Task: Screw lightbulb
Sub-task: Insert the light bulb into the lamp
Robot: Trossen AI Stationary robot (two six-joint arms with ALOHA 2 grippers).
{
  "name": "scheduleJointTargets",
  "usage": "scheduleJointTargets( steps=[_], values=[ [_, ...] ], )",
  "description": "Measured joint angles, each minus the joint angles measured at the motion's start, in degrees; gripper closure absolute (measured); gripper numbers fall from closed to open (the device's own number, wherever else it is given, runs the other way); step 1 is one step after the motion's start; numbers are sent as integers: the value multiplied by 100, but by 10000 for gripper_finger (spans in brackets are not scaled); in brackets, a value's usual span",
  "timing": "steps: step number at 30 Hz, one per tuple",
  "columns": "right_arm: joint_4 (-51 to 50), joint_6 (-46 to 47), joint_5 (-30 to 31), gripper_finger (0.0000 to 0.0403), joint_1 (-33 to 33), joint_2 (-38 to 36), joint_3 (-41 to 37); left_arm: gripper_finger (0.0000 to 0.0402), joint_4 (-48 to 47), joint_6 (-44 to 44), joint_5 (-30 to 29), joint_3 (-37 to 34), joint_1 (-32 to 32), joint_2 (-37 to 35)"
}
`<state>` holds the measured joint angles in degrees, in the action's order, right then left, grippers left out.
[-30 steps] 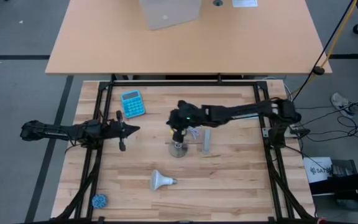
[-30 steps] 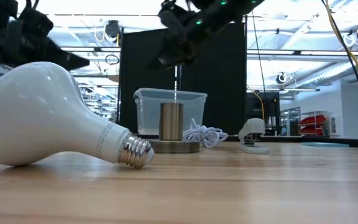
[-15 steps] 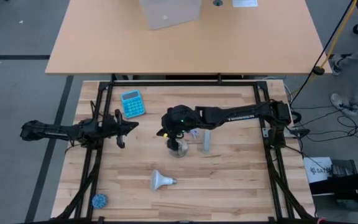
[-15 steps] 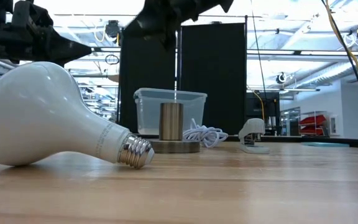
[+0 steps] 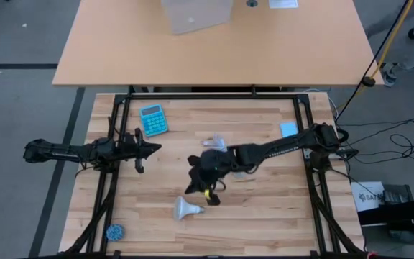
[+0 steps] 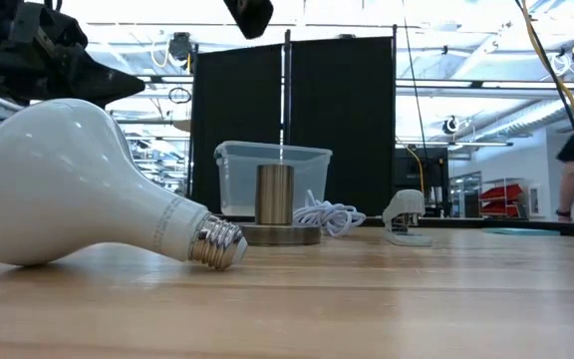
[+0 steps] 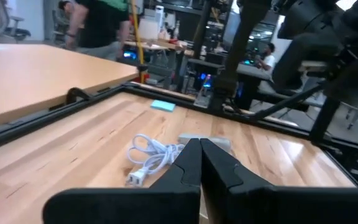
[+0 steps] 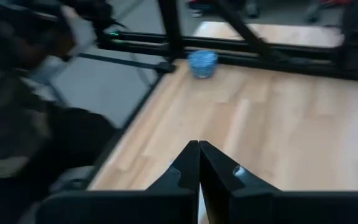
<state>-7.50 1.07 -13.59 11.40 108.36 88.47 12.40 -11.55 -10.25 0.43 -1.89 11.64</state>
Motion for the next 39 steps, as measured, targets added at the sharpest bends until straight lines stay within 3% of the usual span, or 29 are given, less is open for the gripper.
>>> scheduleJointTargets(
  steps=[6, 9, 18, 23, 33, 39],
  values=[
    [-96, -915, 1390, 403, 503, 0, 0, 401, 2, 294, 560, 0, -2, 0],
    [-87, -1065, 1526, 403, 657, 19, 0, 401, -12, 314, 631, 1, -57, 0],
    [-109, -71, 1632, 388, 818, 685, -2, 401, -1, 576, 679, 0, -313, 0],
    [-129, 310, 1852, 327, 899, 887, -9, 401, -7, 436, 679, 2, -310, 0],
    [-561, 1028, 1814, 141, 896, 872, -8, 401, 7, 456, 669, 2, -308, 0],
    [-625, 1194, 1604, 118, 896, 1055, -2, 401, 9, 604, 616, 0, -306, 0]
  ],
)
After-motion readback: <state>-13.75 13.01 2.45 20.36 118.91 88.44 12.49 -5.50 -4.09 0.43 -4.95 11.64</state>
